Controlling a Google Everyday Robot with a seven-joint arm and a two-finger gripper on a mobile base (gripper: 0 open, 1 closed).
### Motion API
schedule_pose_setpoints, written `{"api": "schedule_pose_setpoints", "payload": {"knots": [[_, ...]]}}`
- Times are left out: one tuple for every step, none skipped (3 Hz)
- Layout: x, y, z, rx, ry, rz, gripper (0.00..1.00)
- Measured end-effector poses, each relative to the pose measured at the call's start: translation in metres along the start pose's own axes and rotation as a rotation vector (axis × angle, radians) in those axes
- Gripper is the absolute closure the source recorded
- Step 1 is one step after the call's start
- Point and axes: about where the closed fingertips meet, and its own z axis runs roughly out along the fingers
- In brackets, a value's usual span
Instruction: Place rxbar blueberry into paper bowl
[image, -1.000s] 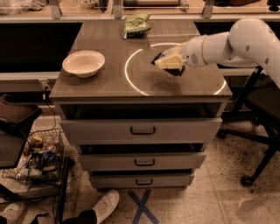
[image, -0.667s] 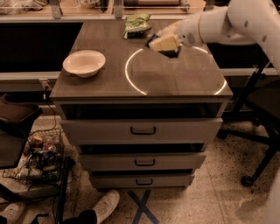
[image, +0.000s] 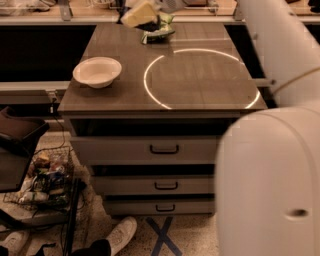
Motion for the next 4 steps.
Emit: {"api": "schedule_pose_setpoints", "payload": {"knots": [[-0.037,0.014,0.053,-0.084,0.01,-0.068,1.0],[-0.038,0.024,0.09,-0.111,0.049,-0.07,1.0],[-0.016,0.033,0.141,-0.153,0.099,-0.007,1.0],[0.002,0.037,0.165,-0.159,0.147,0.03,1.0]]}}
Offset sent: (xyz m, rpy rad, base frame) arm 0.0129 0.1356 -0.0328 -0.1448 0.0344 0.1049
